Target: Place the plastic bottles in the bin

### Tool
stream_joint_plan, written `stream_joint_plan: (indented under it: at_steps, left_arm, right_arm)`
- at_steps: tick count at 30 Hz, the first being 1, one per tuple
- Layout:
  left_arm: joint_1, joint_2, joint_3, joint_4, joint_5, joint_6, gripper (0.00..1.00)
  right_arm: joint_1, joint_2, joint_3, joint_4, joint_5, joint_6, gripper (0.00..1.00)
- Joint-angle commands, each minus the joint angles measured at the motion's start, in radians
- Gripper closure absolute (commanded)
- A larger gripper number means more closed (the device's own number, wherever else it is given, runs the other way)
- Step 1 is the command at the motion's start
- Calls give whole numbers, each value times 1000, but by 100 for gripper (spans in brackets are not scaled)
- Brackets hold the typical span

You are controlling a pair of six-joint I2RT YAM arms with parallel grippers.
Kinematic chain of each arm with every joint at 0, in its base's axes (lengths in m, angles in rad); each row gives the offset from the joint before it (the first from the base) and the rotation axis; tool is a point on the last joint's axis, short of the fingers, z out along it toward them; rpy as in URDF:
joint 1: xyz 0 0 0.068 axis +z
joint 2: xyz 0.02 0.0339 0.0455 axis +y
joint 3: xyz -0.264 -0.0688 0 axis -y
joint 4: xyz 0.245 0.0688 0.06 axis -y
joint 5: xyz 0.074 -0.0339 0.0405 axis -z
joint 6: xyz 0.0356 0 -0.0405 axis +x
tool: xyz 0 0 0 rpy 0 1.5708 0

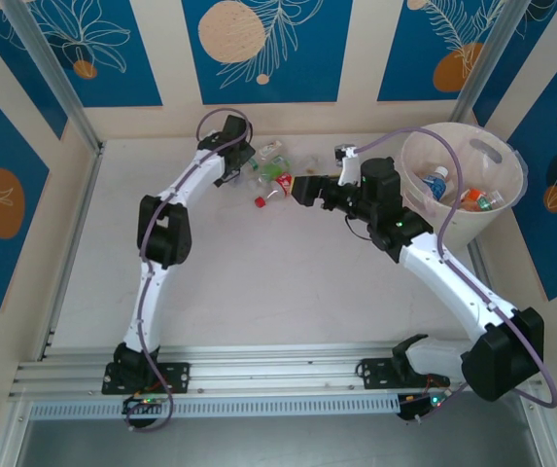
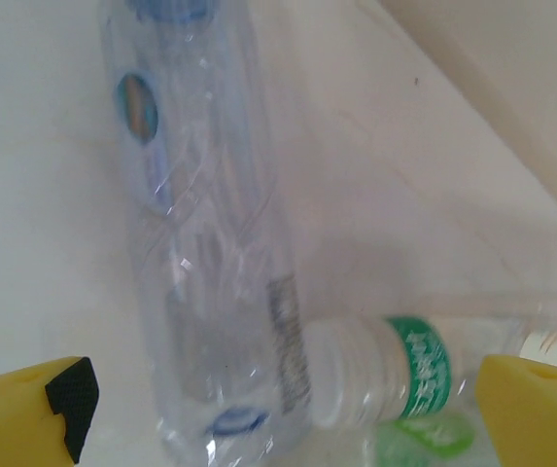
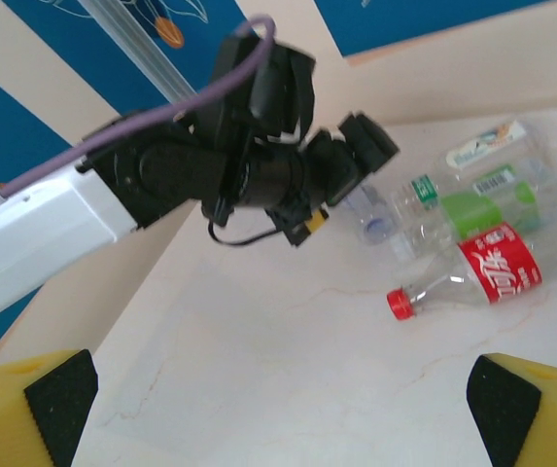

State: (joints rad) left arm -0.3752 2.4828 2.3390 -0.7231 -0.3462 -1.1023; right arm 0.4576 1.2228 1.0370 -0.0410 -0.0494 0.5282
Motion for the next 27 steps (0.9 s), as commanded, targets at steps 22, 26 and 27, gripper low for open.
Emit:
stream_joint_plan:
  at_steps: [22, 26, 27]
  left_arm:
    - [30, 222, 249, -248, -24, -80, 31]
    - [30, 201, 223, -228, -42, -45, 44]
    - [30, 186, 196, -213, -45, -39, 46]
  right_arm:
    - [16, -74, -46, -99, 135, 46, 0]
    - [16, -82, -50, -108, 159, 43, 0]
    - [16, -83, -52, -109, 164, 43, 0]
